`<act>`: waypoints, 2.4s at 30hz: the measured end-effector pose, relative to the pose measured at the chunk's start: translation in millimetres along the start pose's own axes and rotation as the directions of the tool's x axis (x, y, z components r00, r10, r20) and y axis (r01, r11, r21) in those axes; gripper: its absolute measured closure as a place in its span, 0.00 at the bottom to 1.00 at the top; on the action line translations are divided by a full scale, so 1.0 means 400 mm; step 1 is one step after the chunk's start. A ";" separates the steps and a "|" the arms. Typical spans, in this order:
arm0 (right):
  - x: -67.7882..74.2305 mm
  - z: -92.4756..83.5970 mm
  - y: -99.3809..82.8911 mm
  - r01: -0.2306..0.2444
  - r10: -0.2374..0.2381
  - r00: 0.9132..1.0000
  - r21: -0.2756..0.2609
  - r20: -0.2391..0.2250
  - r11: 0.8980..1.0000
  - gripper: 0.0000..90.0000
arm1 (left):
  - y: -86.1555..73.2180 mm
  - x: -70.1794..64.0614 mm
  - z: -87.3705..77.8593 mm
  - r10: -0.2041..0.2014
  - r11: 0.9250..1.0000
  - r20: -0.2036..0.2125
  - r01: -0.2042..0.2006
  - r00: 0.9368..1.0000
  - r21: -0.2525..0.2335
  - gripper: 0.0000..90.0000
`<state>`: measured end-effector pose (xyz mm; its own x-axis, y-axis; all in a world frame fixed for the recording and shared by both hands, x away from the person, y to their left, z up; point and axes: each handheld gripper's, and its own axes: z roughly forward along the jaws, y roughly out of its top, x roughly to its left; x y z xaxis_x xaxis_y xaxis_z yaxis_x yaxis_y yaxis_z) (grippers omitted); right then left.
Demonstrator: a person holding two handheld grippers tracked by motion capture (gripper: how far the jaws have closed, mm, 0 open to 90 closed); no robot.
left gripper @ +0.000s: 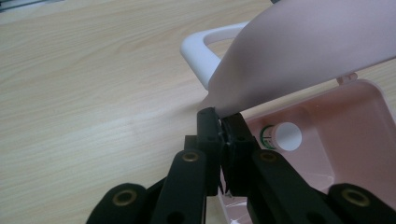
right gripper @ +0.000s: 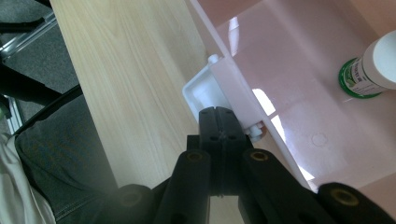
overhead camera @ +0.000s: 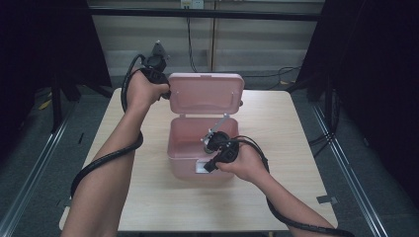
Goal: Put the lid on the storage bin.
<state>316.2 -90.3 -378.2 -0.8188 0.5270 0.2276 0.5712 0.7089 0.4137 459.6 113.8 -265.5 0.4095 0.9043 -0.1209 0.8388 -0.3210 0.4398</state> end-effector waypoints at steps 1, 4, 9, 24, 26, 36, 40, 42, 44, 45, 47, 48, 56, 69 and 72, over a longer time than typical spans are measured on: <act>-0.001 0.000 0.000 -0.003 0.003 1.000 -0.001 -0.003 1.000 1.00 | -0.002 0.000 0.000 -0.002 1.000 0.004 0.002 1.000 -0.003 0.97; -0.001 0.001 0.000 -0.005 0.005 1.000 -0.004 -0.005 1.000 1.00 | -0.008 -0.001 -0.003 -0.006 1.000 0.010 0.006 1.000 -0.001 0.97; -0.002 0.000 0.000 -0.004 0.004 1.000 -0.005 -0.006 1.000 1.00 | -0.011 -0.002 -0.006 0.000 1.000 0.011 0.000 1.000 0.012 0.96; -0.004 -0.002 -0.001 -0.014 0.014 1.000 -0.003 -0.016 1.000 1.00 | -0.024 0.001 -0.009 -0.005 1.000 0.028 0.005 1.000 0.013 0.97; -0.005 -0.004 -0.002 -0.013 0.013 1.000 -0.004 -0.016 1.000 1.00 | -0.027 0.005 -0.007 -0.019 1.000 0.054 0.018 0.998 0.023 1.00; -0.013 -0.016 -0.016 -0.020 0.020 1.000 0.000 -0.008 1.000 1.00 | -0.027 0.008 0.001 -0.014 0.999 0.055 0.012 0.998 0.049 1.00; -0.015 -0.016 -0.014 -0.010 0.010 1.000 -0.001 -0.008 1.000 1.00 | -0.025 0.032 -0.008 -0.043 0.998 0.040 0.040 0.998 0.055 1.00; -0.013 -0.016 -0.014 -0.013 0.013 1.000 0.002 -0.009 1.000 1.00 | -0.017 0.053 -0.018 -0.060 0.997 0.031 0.058 0.998 0.045 1.00; -0.013 -0.015 -0.014 -0.014 0.014 1.000 0.003 -0.013 1.000 1.00 | -0.004 0.071 -0.026 -0.077 0.996 0.025 0.076 0.997 0.040 1.00; -0.013 -0.015 -0.014 -0.013 0.013 1.000 0.003 -0.012 1.000 1.00 | 0.004 0.080 -0.030 -0.080 0.996 0.022 0.079 0.997 0.038 1.00; -0.015 -0.017 -0.013 -0.010 0.010 1.000 0.004 -0.012 1.000 1.00 | 0.020 0.093 -0.037 -0.101 0.995 0.019 0.100 0.995 0.027 1.00; -0.015 -0.018 -0.013 -0.009 0.010 1.000 0.006 -0.018 1.000 1.00 | 0.028 0.097 -0.039 -0.101 0.995 0.017 0.100 0.995 0.027 1.00; -0.023 -0.025 -0.018 -0.009 0.009 1.000 0.013 -0.029 1.000 1.00 | 0.081 0.078 -0.035 -0.096 0.995 0.076 0.096 0.993 0.004 1.00; -0.054 -0.105 -0.049 -0.037 0.038 0.999 -0.049 0.011 0.998 1.00 | 0.085 0.047 -0.035 -0.060 0.998 0.078 0.059 0.995 0.016 1.00; -0.064 -0.114 -0.050 -0.055 0.056 0.998 -0.064 0.018 0.996 1.00 | 0.073 0.045 -0.032 -0.046 0.999 0.073 0.044 0.996 0.022 1.00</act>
<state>323.1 -139.4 -352.3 -0.7842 0.5745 0.2346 0.6108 0.6475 0.4557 486.9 124.1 -243.6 0.3960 0.8949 -0.2058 0.8636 -0.2868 0.4146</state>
